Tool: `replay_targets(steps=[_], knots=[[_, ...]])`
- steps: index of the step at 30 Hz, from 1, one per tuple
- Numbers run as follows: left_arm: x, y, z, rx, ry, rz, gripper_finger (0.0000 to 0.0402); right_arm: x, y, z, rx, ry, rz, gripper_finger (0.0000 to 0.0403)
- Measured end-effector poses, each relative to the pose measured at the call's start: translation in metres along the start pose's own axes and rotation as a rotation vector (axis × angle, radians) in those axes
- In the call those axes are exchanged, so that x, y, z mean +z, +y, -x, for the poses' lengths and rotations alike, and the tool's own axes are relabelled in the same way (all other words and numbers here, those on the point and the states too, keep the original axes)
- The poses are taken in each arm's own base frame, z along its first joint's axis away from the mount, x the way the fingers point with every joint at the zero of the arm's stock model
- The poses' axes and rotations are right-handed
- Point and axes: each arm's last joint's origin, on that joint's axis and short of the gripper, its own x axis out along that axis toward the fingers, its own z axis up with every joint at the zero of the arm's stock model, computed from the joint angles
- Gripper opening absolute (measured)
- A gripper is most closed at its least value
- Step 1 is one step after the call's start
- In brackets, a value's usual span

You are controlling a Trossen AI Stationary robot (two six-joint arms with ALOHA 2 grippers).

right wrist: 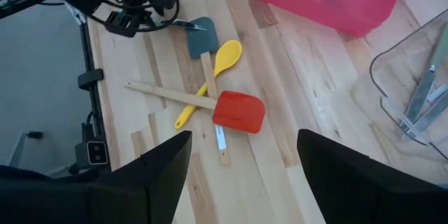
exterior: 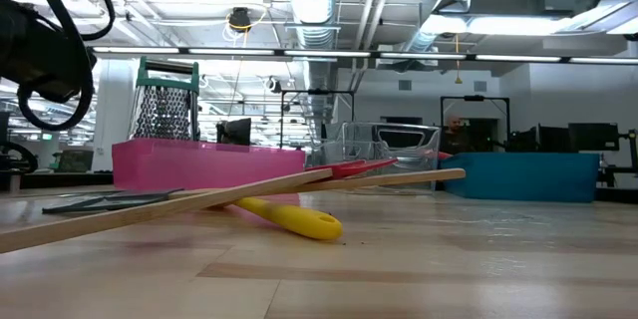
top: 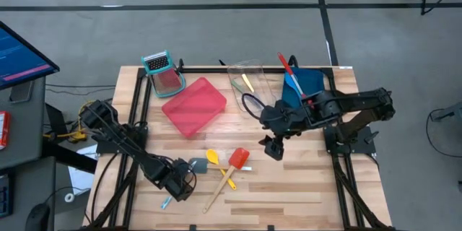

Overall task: Pick & Place Kitchen Items
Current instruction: Put the blue and white knife into the transparent bin

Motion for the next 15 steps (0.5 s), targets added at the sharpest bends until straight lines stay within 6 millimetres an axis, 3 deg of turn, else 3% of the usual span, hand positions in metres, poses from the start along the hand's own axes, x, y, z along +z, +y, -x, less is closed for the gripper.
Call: replay_targets(steps=[11,15], knots=[[0.000,0.005,0.000,0.049,-0.003,-0.001,0.0042,0.000,0.003,0.000,0.012,-0.012,0.004,0.0260],[0.001,0.005,0.010,0.001,-0.024,0.004,0.0007,0.000,0.003,0.000,0.012,-0.012,-0.001,0.0260]])
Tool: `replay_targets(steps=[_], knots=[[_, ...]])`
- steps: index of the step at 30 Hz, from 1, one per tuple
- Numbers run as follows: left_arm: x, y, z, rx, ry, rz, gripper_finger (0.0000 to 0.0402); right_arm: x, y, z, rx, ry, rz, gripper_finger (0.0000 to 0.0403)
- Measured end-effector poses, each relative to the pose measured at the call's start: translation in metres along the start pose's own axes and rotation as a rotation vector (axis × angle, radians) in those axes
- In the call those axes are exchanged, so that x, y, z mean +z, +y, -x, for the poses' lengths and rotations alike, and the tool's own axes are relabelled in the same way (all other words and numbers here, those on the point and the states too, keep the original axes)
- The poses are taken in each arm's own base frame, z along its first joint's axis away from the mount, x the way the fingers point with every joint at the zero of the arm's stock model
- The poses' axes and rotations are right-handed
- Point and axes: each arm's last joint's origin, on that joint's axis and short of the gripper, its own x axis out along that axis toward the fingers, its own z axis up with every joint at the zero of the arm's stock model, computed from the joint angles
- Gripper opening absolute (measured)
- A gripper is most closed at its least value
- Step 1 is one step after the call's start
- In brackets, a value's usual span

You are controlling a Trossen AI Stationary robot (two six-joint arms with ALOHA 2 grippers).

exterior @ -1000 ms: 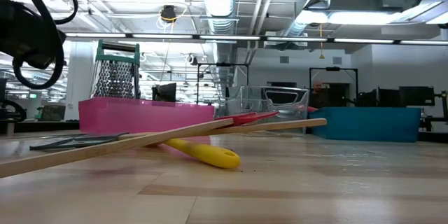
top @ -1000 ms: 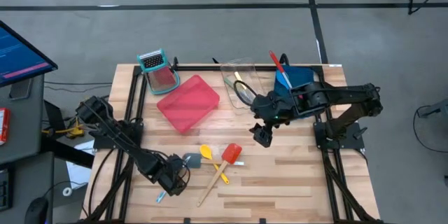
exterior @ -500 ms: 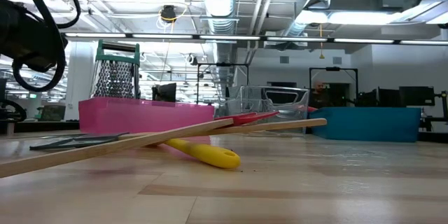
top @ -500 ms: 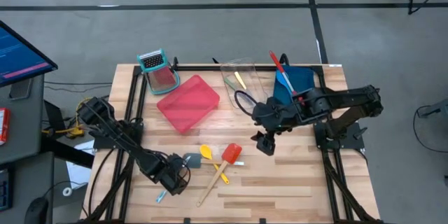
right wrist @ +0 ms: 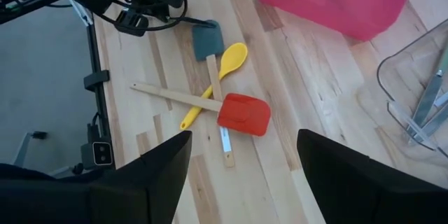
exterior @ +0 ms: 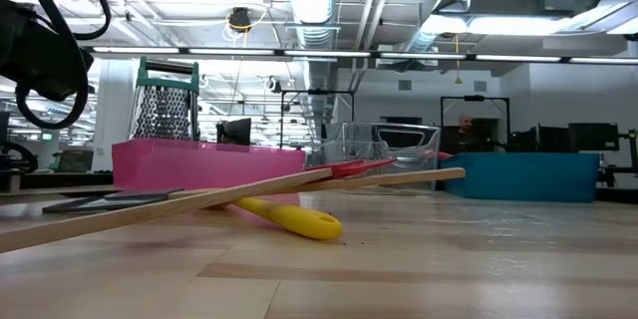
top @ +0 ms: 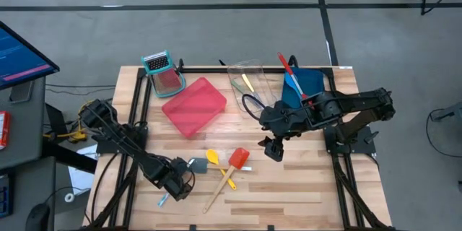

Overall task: Pick & Place Kitchen Items
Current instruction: Put the blue and white knife into the transparent bin

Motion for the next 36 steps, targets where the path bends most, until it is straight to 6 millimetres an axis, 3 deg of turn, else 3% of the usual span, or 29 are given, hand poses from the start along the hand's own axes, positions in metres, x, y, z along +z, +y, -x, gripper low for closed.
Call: replay_targets(steps=[7,11,16,21,32,36], knots=[[0.005,0.004,0.047,-0.200,-0.093,0.028,0.0005,0.003,0.002,0.000,0.018,-0.029,0.006,0.0260],[0.011,0.011,0.090,-0.419,-0.221,0.075,0.0004,0.007,0.004,0.001,0.043,-0.070,0.018,0.0260],[0.019,0.036,0.143,-0.651,-0.378,0.111,0.0004,0.008,0.005,0.001,0.052,-0.087,0.036,0.0260],[0.025,0.059,0.182,-0.839,-0.520,0.112,0.0004,0.009,0.005,0.001,0.057,-0.096,0.038,0.0260],[0.028,0.084,0.272,-1.446,-0.839,-0.138,0.0005,0.014,0.006,0.006,0.084,-0.157,0.062,0.0260],[0.027,0.089,0.291,-1.607,-0.967,-0.246,0.0005,0.017,0.008,0.007,0.100,-0.194,0.090,0.0260]])
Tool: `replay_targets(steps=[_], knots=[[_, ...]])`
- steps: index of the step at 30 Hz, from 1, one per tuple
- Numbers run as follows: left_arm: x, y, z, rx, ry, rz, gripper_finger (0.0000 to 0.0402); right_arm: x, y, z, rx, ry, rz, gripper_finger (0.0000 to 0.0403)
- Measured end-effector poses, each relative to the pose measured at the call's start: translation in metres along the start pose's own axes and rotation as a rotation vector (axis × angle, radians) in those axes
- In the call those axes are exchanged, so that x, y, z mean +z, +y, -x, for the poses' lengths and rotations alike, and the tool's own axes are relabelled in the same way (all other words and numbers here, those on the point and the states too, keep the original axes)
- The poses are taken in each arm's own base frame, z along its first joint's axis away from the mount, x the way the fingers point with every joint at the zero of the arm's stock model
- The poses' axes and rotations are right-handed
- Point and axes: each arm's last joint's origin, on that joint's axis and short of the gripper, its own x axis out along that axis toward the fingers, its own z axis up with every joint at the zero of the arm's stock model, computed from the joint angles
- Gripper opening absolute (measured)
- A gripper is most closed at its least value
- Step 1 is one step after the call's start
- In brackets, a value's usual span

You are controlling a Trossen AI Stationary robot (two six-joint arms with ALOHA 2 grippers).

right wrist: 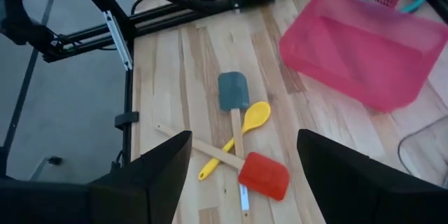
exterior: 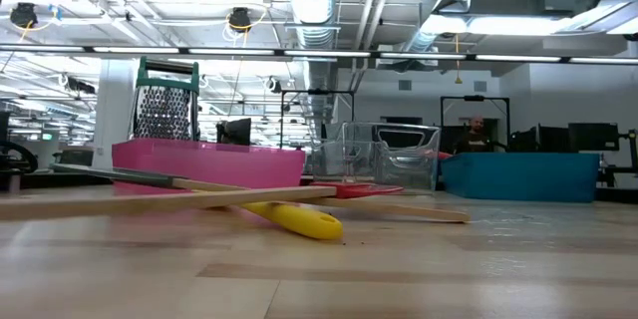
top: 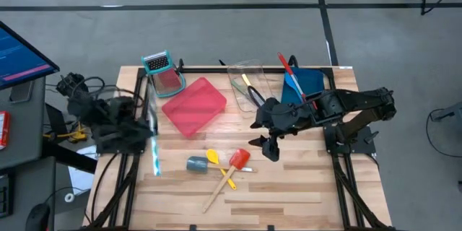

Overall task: Pick & Place Kitchen Items
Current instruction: Put the blue and white knife into the transparent bin

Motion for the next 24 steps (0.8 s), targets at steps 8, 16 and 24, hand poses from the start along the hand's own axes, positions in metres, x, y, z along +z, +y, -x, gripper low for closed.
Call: replay_targets(steps=[8,16,24], knots=[[0.005,-0.012,-0.002,-0.221,-0.006,-0.075,0.0006,0.004,-0.002,-0.001,0.005,-0.032,0.011,0.0260],[0.007,-0.006,-0.006,-0.085,-0.113,-0.139,0.0006,0.007,-0.003,-0.001,0.008,-0.055,0.001,0.0260],[0.024,0.015,-0.004,0.513,-0.559,-0.071,0.0006,0.016,-0.002,0.000,0.039,-0.136,-0.027,0.0260]])
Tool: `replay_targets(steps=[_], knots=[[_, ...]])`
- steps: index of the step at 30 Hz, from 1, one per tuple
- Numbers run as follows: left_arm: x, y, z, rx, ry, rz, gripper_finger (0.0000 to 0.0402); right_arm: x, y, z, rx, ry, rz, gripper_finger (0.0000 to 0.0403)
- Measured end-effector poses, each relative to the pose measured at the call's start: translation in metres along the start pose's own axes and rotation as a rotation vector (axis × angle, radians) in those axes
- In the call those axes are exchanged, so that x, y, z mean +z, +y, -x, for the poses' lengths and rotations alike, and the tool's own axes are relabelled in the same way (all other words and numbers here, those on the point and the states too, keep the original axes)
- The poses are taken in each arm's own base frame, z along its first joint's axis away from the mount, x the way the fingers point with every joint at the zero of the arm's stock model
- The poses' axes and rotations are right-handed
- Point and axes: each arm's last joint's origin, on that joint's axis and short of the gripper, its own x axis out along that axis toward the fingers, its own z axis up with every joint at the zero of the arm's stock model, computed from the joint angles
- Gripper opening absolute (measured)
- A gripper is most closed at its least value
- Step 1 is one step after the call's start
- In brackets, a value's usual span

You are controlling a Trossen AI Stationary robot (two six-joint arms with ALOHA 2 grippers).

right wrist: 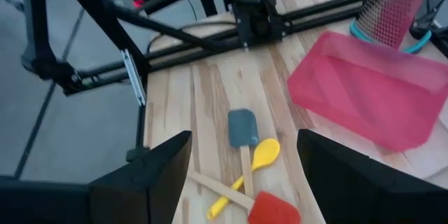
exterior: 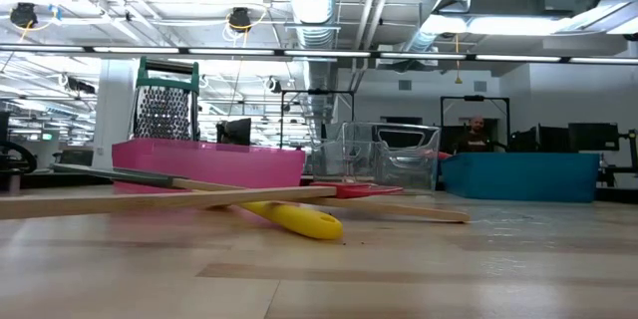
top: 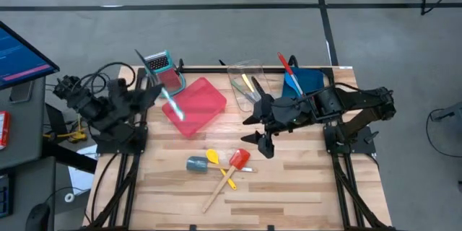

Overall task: Pick & Place Kitchen Items
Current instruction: Put the blue and white knife into the transparent bin

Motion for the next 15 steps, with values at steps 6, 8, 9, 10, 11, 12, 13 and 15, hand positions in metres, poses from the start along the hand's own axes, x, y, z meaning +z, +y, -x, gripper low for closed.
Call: replay_targets(steps=[6,8,9,10,11,12,13,15], knots=[[0.006,0.009,-0.010,0.134,-0.131,-0.028,0.0007,0.018,-0.008,-0.004,0.000,-0.147,-0.080,0.0260],[0.006,0.010,-0.011,0.143,-0.143,-0.031,0.0007,0.025,-0.014,-0.008,-0.003,-0.191,-0.099,0.0260],[0.006,0.010,-0.011,0.141,-0.142,-0.032,0.0006,0.028,-0.017,-0.009,-0.008,-0.206,-0.107,0.0260],[0.005,0.010,-0.012,0.133,-0.136,-0.035,0.0006,0.031,-0.020,-0.009,-0.009,-0.229,-0.121,0.0260],[0.003,0.009,-0.012,0.123,-0.127,-0.039,0.0006,0.034,-0.023,-0.013,-0.012,-0.249,-0.134,0.0260],[0.001,0.009,-0.013,0.107,-0.116,-0.051,0.0007,0.038,-0.027,-0.018,-0.009,-0.267,-0.148,0.0260],[-0.001,0.009,-0.014,0.081,-0.099,-0.072,0.0007,0.040,-0.031,-0.021,0.001,-0.263,-0.153,0.0260],[-0.005,0.007,-0.016,-0.003,-0.048,-0.128,0.0007,0.040,-0.041,-0.032,0.041,-0.217,-0.160,0.0260]])
